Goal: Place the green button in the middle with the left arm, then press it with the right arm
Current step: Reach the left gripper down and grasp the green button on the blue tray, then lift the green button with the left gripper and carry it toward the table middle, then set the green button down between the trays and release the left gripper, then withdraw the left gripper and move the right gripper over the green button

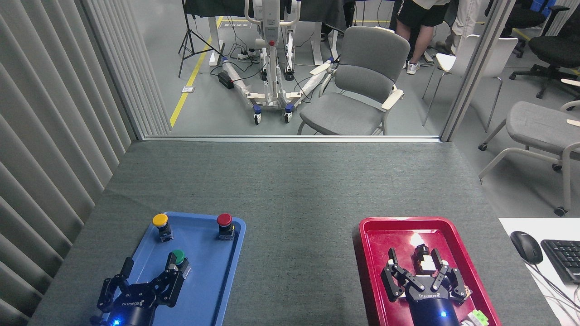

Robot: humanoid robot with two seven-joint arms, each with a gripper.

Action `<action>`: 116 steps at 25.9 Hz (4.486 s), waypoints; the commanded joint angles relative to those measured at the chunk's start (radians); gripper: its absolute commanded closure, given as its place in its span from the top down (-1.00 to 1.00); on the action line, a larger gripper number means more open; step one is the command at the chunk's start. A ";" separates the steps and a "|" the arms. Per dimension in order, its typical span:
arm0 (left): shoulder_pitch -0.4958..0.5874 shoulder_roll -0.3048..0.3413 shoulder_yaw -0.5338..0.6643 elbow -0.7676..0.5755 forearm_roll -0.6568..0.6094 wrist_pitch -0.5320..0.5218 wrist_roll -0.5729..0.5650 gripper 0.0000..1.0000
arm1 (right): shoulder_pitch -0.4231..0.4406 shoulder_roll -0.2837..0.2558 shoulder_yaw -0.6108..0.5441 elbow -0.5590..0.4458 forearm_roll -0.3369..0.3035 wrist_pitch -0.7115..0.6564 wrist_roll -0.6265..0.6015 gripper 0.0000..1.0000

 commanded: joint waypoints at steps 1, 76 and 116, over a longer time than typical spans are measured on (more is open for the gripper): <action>0.000 0.011 0.001 -0.007 -0.002 -0.014 0.001 1.00 | 0.004 0.002 -0.001 0.001 0.007 0.008 -0.005 0.99; -0.449 -0.171 -0.506 0.620 -0.249 -0.246 0.123 -1.00 | 0.005 0.048 -0.003 0.049 0.070 -0.039 -0.017 0.97; -0.035 -0.013 0.009 0.073 -0.235 -0.042 -0.038 1.00 | -0.131 0.186 0.290 0.181 0.205 -0.032 0.054 -0.75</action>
